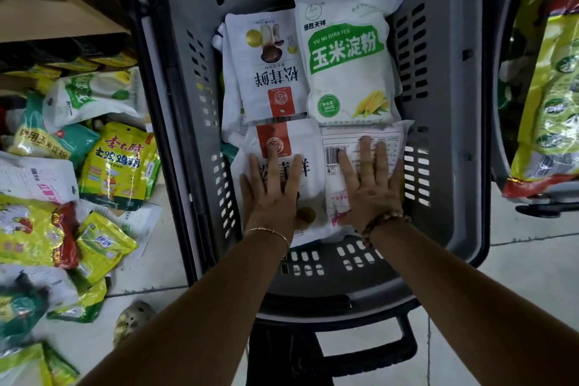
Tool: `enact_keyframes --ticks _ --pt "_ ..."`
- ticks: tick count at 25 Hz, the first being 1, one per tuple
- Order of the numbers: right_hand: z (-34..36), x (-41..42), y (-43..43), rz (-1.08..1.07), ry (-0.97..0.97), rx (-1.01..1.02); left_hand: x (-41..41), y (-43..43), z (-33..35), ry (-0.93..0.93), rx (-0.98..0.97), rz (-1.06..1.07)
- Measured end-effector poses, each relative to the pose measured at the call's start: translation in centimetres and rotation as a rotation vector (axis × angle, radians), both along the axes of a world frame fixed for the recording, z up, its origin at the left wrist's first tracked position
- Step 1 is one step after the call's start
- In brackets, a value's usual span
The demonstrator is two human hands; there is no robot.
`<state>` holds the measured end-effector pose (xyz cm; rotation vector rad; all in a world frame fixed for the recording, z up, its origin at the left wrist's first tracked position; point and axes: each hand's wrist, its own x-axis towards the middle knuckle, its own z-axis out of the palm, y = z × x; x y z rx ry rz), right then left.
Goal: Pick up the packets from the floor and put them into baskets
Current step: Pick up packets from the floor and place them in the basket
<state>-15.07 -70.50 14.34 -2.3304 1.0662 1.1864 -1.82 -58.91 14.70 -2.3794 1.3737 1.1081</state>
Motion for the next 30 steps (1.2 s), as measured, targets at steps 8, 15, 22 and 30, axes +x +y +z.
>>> enact_keyframes --ticks 8,15,22,30 --pt "3.5 2.3 0.1 -0.253 -0.213 -0.019 2.6 -1.7 2.9 0.168 -0.031 0.125" --pt "9.8 8.7 4.0 -0.414 -0.716 -0.195 7.9 2.9 11.3 0.251 -0.531 0.38" --pt "12.4 17.8 16.1 -0.307 -0.898 -0.1 16.1 15.0 10.5 0.17 -0.452 0.659" --pt "6.8 25.8 24.0 -0.17 -0.647 -0.145 25.2 26.3 3.1 0.088 -0.191 0.738"
